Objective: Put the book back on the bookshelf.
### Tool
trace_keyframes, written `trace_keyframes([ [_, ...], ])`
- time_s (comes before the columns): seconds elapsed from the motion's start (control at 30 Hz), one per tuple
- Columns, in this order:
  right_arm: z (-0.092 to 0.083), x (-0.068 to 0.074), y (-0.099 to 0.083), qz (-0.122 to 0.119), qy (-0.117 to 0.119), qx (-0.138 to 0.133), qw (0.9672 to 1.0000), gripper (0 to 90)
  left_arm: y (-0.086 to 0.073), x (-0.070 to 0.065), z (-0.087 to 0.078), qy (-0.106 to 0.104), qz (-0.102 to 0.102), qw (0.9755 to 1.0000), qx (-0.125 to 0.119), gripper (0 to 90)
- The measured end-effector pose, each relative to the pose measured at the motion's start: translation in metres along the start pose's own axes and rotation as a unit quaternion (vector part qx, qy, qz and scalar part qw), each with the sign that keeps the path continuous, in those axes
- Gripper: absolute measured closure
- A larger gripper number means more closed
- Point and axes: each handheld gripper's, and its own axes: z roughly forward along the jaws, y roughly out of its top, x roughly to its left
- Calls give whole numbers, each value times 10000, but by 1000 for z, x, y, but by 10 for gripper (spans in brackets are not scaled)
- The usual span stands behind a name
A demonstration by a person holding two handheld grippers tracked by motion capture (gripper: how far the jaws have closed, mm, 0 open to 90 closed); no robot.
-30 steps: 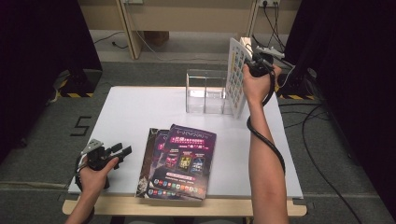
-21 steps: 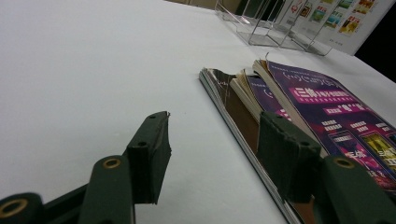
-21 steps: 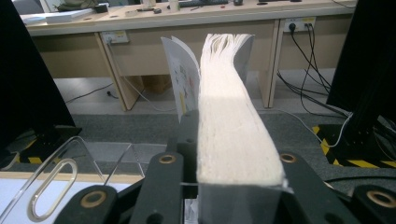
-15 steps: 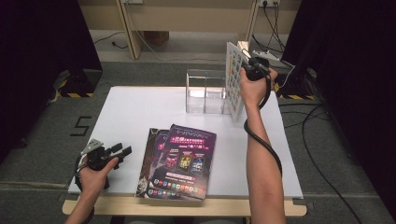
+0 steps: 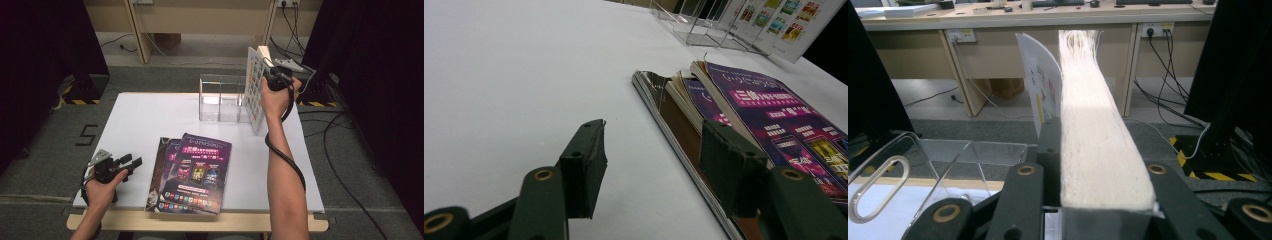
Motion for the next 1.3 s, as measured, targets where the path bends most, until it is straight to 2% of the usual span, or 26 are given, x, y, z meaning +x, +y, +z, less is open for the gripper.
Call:
trace_keyframes([
  [0.7, -7, -4, -10, -17, -58, 54, 10000, 717, 0, -2, 0, -25, 45, 10000, 9, 432],
  [1.07, -9, -3, -11, -138, -80, 71, 9998, 691, 0, -3, -1, -16, 83, 10000, 12, 432],
  [1.3, -10, -4, -12, -109, -58, 110, 9999, 687, 0, -3, -1, -17, 87, 10000, 11, 431],
])
